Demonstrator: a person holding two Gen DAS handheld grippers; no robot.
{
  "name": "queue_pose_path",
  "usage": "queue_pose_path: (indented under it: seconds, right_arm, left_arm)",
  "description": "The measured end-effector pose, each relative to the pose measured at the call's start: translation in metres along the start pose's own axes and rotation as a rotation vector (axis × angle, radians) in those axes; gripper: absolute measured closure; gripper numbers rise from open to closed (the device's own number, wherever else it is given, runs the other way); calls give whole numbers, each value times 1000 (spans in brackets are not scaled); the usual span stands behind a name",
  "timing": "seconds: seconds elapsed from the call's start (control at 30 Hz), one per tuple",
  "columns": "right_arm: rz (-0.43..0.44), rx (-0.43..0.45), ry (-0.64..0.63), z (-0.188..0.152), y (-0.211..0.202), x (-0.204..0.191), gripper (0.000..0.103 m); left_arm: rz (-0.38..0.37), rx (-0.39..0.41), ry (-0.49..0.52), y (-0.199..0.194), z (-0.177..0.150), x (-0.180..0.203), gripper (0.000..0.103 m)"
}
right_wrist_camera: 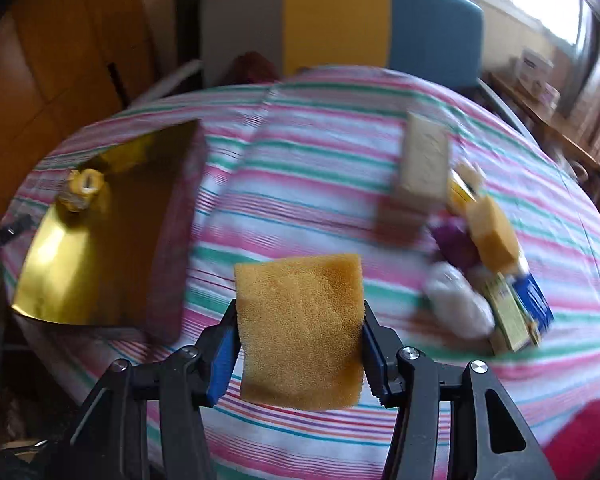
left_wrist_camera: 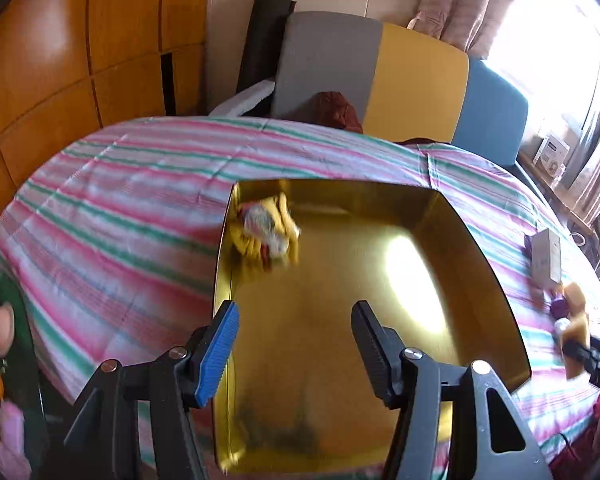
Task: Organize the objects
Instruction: 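Lower the sock bundle into the gold tray and open the left tool, then carry the yellow sponge with the right tool and release it in the tray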
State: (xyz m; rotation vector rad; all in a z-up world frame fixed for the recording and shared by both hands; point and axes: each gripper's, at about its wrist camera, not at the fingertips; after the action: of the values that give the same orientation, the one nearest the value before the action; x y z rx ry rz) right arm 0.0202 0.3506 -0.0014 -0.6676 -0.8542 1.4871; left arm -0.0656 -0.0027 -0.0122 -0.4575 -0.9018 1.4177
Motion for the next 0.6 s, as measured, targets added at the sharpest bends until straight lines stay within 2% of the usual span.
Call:
queue_pose_path:
  seconds: [0.23,0.37,0.6]
  right_arm:
    - [104,51,-133,44,-2,-68,48]
    - [146,49,-174,53,6,-99,48]
    - [197,39,-208,65,25,-127,48]
  left_arm:
    - [16,-5,-26,-10,-15,-15,44]
    - [27,4,-31,-16,-18,-20,44]
    - [21,26,-38,-27,-23,-19,44]
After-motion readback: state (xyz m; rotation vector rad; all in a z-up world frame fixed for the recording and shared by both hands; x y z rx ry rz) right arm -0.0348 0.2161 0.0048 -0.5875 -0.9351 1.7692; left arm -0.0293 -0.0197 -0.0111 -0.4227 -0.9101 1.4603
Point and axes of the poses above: each gripper's, at about its wrist camera, not at the fingertips, and y roughly the way its jaws point, x to its right, z to its top, and after that the axes turned 13 degrees about -y, right-handed
